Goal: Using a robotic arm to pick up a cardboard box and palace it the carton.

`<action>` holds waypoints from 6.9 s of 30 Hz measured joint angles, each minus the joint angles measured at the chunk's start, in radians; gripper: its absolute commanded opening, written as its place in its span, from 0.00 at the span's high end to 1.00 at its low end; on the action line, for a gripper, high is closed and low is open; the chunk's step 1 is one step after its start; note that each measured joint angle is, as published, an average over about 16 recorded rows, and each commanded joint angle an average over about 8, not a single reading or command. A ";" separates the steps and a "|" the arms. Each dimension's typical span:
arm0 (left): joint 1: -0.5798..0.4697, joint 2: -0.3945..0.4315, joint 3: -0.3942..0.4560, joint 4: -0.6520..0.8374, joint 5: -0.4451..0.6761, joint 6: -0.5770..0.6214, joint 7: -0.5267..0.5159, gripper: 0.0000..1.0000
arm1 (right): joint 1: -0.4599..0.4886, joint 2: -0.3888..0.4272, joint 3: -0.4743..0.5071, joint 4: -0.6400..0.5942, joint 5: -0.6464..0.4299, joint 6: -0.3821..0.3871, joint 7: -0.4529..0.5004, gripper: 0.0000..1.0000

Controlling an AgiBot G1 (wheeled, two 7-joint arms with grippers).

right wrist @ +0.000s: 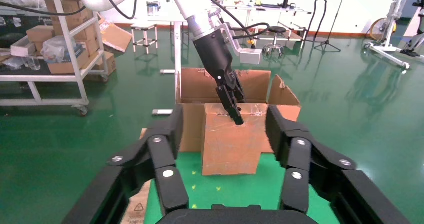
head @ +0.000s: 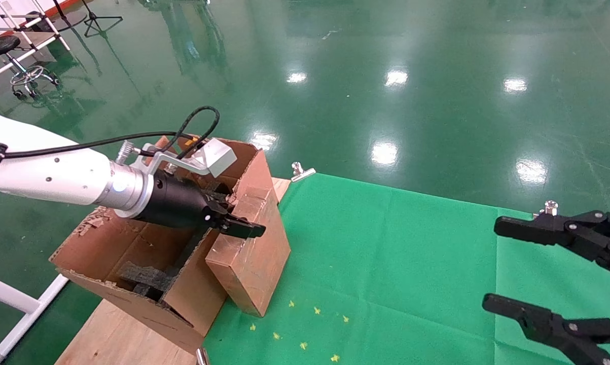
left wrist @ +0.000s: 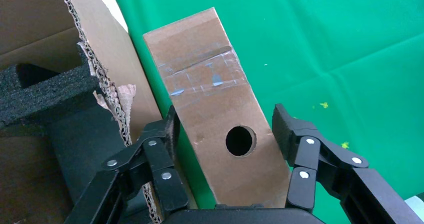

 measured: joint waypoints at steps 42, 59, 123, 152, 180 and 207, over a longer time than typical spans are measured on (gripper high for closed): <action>-0.417 -0.094 -0.091 0.820 0.067 -0.067 0.846 1.00 | 0.001 0.000 -0.002 -0.001 0.001 0.000 -0.001 0.00; -0.434 0.039 -0.024 1.199 0.202 -0.306 0.920 1.00 | 0.001 0.001 -0.002 -0.001 0.001 0.001 -0.001 0.00; -0.240 0.177 -0.036 1.332 0.192 -0.508 0.890 0.00 | 0.001 0.001 -0.004 -0.001 0.003 0.001 -0.002 0.00; -0.360 0.057 -0.146 1.176 -0.001 -0.182 0.969 0.00 | 0.001 0.002 -0.005 -0.002 0.003 0.002 -0.003 0.00; -0.013 0.018 -0.252 0.686 -0.481 -0.069 1.035 0.00 | 0.002 0.002 -0.006 -0.002 0.004 0.002 -0.003 0.00; 0.345 -0.023 -0.361 0.177 -0.978 0.050 1.103 0.00 | 0.002 0.002 -0.007 -0.002 0.005 0.002 -0.004 0.00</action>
